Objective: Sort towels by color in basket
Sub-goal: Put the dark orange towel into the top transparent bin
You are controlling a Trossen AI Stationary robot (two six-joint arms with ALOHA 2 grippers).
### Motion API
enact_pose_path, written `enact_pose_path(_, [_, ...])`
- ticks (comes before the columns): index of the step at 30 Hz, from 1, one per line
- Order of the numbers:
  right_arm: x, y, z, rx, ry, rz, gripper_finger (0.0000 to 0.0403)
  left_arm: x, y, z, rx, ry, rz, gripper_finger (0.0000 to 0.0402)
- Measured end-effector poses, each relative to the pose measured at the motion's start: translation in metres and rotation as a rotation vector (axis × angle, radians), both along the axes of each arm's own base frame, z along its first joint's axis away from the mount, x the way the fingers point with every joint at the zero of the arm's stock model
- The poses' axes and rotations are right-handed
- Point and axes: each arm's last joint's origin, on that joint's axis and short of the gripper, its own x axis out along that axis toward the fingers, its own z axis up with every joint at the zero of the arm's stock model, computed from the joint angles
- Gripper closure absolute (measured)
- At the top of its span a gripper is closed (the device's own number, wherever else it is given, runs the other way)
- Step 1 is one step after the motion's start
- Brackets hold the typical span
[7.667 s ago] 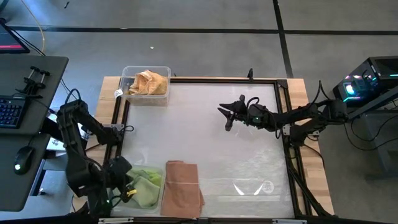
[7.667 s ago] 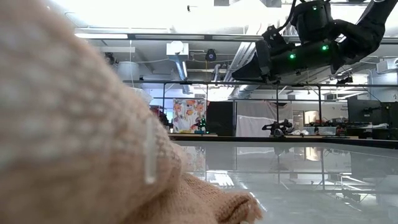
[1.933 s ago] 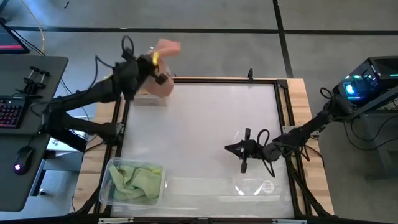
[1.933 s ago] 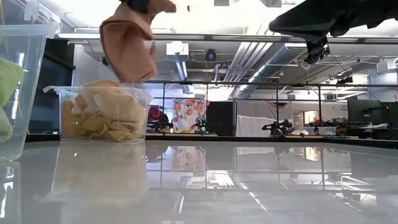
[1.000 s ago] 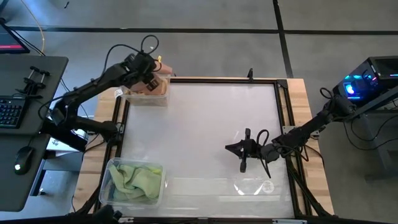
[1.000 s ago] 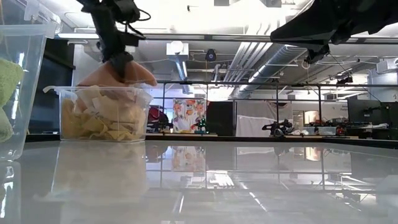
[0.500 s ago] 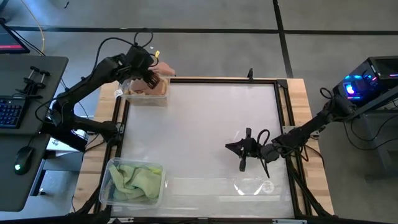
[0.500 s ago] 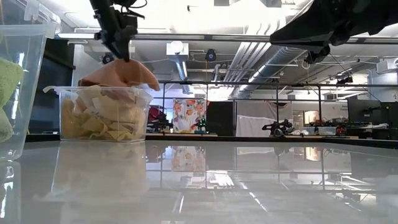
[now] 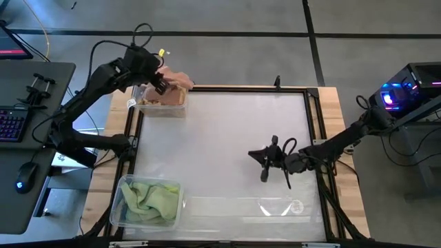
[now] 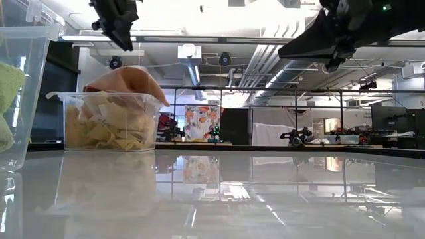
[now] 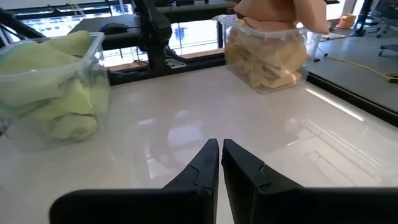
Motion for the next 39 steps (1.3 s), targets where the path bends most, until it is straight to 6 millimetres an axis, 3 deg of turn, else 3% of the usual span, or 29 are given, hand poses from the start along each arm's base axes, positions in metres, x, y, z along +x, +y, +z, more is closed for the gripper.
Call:
enact_pose_path(4, [0.001,-0.003,0.0,0.007,-0.003,-0.014,0.0385,0.012,0.01,-0.017,-0.029,-0.063,-0.075,0.0264])
enact_pose_path(8, [0.001,-0.003,0.0,0.013,-0.007,-0.014,0.0385,0.019,0.026,-0.055,-0.1,-0.001,-0.042,0.0281])
enact_pose_path(13, [0.001,-0.001,0.0,0.045,-0.002,0.033,0.0385,0.014,0.033,-0.101,-0.215,0.092,0.022,0.0316])
enact_pose_path(18, [0.001,-0.001,0.0,0.041,0.0,0.042,0.0385,0.0,0.038,-0.125,-0.252,0.151,0.103,0.0351])
enact_pose_path(23, [0.001,-0.001,0.0,0.041,0.0,0.042,0.0385,-0.006,0.038,-0.118,-0.265,0.167,0.124,0.0374])
enact_pose_path(33, [0.001,-0.001,-0.001,0.042,0.01,0.059,0.0385,-0.008,0.019,-0.048,-0.278,0.115,0.097,0.0378])
enact_pose_path(39, [0.001,-0.001,-0.001,0.035,0.012,0.062,0.0385,0.003,0.03,-0.046,-0.198,0.026,0.098,0.0378])
